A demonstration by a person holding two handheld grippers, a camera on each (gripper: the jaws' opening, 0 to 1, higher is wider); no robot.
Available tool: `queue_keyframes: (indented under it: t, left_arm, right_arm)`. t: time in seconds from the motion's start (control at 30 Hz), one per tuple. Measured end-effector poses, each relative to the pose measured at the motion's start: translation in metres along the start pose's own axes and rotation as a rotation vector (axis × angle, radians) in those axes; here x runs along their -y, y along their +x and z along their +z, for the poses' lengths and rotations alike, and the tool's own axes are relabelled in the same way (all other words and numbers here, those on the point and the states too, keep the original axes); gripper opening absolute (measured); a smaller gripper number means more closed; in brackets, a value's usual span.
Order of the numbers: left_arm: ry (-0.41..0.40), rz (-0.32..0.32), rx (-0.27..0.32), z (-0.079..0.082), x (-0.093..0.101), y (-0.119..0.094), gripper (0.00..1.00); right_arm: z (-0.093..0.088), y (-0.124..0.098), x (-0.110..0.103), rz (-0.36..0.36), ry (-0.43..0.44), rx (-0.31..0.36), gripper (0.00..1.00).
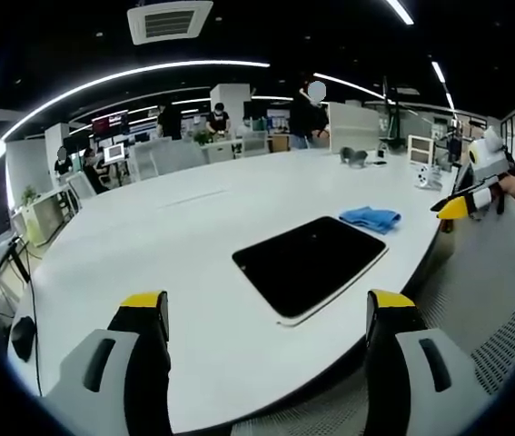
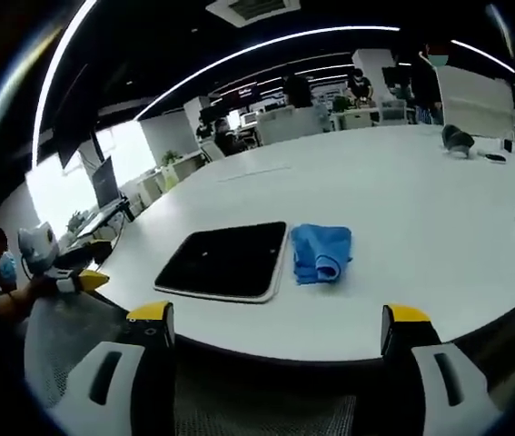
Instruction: Wipe the mirror surface with the cleaning cloth until all visible marks leave the cleaned area.
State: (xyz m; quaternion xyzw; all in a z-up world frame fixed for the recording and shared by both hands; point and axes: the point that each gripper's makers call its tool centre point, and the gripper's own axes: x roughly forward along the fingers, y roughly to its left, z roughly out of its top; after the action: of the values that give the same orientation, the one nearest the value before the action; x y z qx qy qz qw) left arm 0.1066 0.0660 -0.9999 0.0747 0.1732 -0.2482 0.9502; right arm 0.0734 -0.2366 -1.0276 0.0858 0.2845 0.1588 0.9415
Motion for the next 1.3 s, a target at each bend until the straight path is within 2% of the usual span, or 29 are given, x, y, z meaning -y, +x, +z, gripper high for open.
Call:
queue_keyframes:
  t: [0.1, 0.17, 0.23, 0.53, 0.7, 0.8, 0.9, 1.0, 1.1, 1.3]
  left_arm:
    - [-0.001, -0.002, 0.001, 0.0, 0.0, 0.0, 0.88]
    - [-0.001, -0.003, 0.003, 0.001, 0.001, 0.0, 0.87]
    - [-0.001, -0.005, 0.005, 0.001, 0.001, 0.0, 0.87]
    - [-0.005, -0.004, 0.012, 0.002, 0.001, -0.001, 0.87]
    - [-0.007, -0.007, 0.016, 0.003, 0.001, -0.001, 0.87]
    - [-0.009, -0.005, 0.017, 0.003, 0.001, -0.001, 0.87]
    - [-0.01, -0.007, 0.017, 0.003, 0.001, -0.001, 0.86]
    - [-0.011, -0.008, 0.017, 0.003, 0.001, -0.001, 0.86]
    - [-0.013, -0.009, 0.015, 0.003, 0.002, -0.001, 0.85]
    - [-0.015, -0.013, 0.009, 0.002, 0.002, 0.0, 0.84]
  right_arm:
    - [0.003, 0.002, 0.0, -0.006, -0.069, -0.029, 0.88]
    - [0.009, 0.004, 0.0, 0.0, -0.111, -0.025, 0.84]
    - [0.009, 0.006, 0.003, -0.012, -0.133, -0.05, 0.79]
    - [0.022, 0.019, 0.006, -0.004, -0.215, -0.057, 0.6]
    - [0.019, 0.031, 0.007, 0.007, -0.275, -0.098, 0.52]
    - [0.02, 0.037, 0.009, 0.015, -0.301, -0.118, 0.49]
    - [0.025, 0.044, 0.011, 0.014, -0.335, -0.127, 0.49]
    - [0.03, 0.052, 0.015, 0.012, -0.34, -0.125, 0.44]
    - [0.034, 0.06, 0.015, 0.022, -0.34, -0.128, 0.47]
    - [0.04, 0.076, 0.018, 0.026, -0.331, -0.133, 0.41]
